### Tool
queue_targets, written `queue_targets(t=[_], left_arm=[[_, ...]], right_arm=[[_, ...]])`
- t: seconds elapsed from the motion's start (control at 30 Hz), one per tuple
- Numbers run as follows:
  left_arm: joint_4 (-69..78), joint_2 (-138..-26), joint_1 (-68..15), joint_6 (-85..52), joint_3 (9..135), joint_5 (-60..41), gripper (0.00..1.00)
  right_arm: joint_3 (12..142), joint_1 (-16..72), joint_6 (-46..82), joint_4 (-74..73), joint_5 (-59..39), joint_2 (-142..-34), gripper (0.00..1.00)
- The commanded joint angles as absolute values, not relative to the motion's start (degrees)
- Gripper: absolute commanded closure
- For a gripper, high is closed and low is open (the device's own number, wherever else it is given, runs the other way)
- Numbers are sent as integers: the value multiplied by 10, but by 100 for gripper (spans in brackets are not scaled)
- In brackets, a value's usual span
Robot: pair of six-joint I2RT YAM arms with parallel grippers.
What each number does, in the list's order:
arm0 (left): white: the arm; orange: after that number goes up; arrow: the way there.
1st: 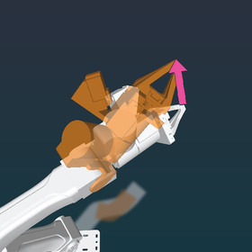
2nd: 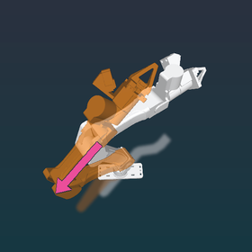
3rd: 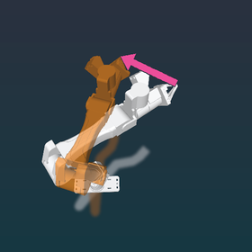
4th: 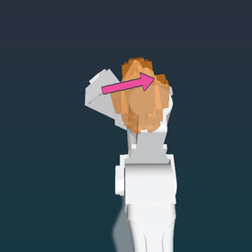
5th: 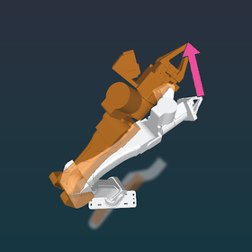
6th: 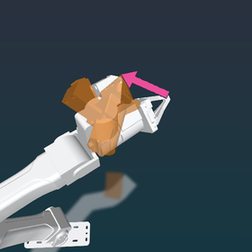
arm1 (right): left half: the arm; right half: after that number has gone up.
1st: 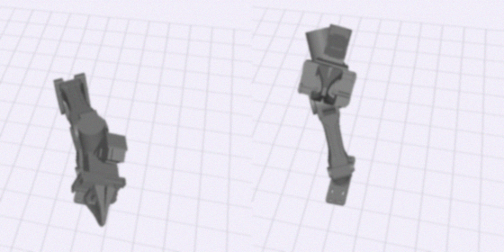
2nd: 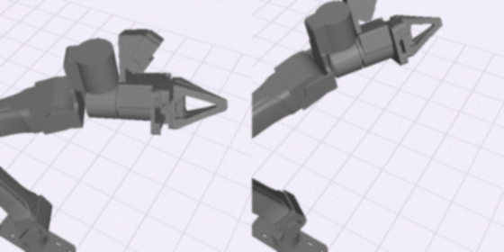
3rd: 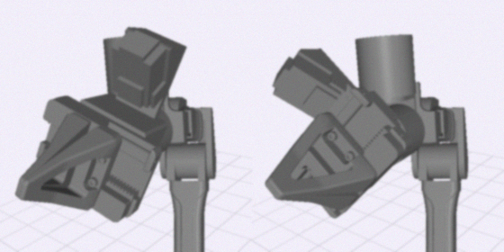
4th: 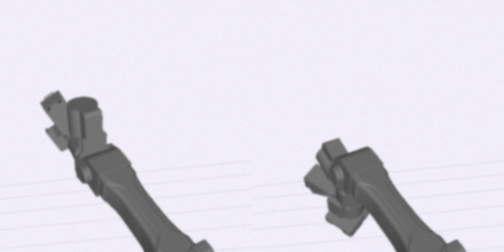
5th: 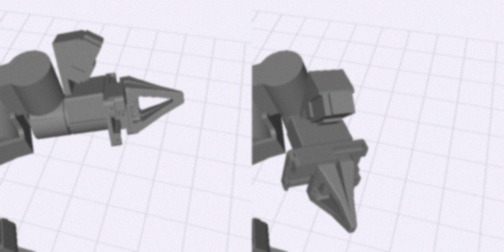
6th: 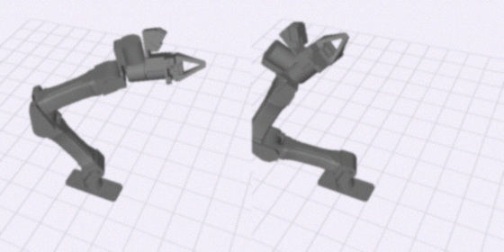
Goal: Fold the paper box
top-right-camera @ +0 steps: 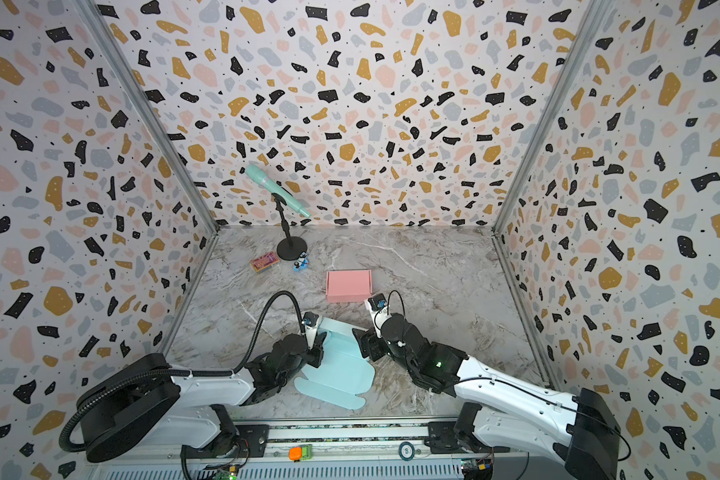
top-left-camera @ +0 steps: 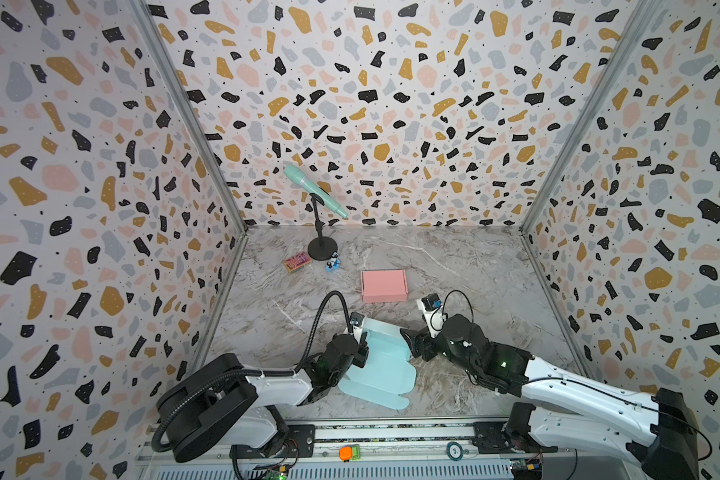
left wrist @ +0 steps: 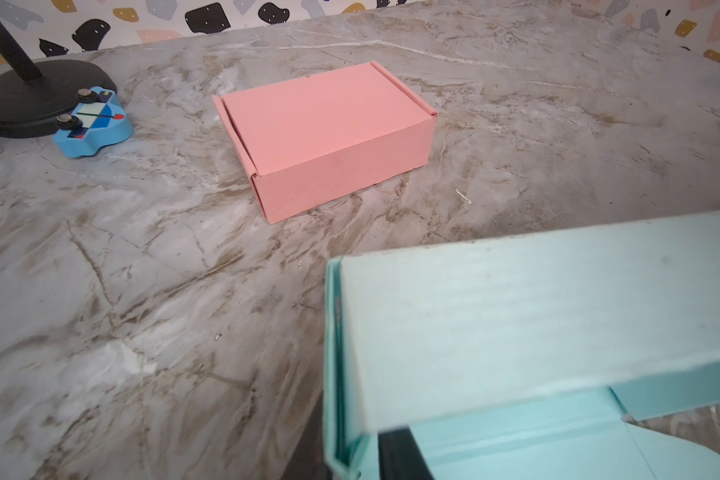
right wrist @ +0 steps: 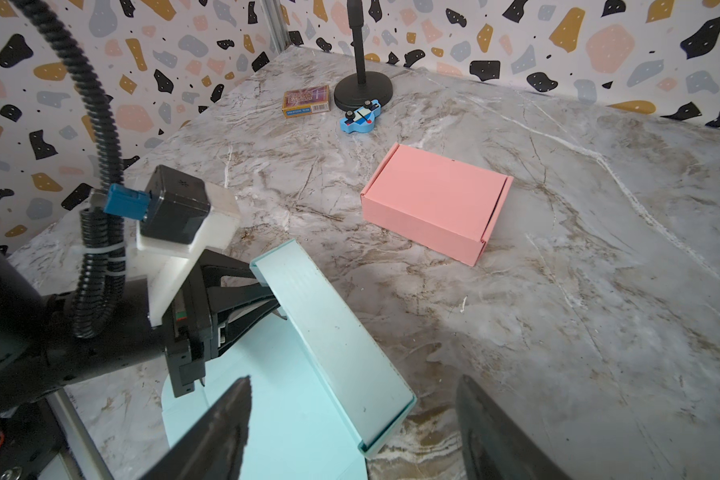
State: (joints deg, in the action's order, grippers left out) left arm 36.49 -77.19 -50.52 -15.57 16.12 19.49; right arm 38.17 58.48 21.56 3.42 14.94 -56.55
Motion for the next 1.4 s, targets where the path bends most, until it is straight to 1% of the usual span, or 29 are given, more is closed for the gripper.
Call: queue_targets(t=[0.0, 0.13, 0.23, 0.53, 0.67, 0.83, 1.2, 1.37], left_arm=[[407, -768, -508, -147, 155, 208, 78], [416, -766, -509, -145, 151, 212, 78], [418, -771, -509, -141, 156, 210, 80], [441, -789, -509, -138, 151, 212, 82], [455, -797, -508, -136, 149, 216, 83], [465, -808, -509, -132, 154, 217, 83], [496, -836, -508, -144, 158, 241, 86], [512, -842, -508, -156, 156, 261, 88]], right_arm=[[385, 581, 216, 45, 156, -553, 22], [383, 580, 215, 43, 154, -552, 23], [374, 574, 210, 18, 138, -563, 21], [394, 473, 200, -100, -121, -686, 20], [417, 460, 194, -113, -177, -748, 19], [418, 446, 199, -135, -223, -790, 19], [370, 438, 246, -198, -330, -781, 19], [341, 446, 268, -219, -345, -765, 19]])
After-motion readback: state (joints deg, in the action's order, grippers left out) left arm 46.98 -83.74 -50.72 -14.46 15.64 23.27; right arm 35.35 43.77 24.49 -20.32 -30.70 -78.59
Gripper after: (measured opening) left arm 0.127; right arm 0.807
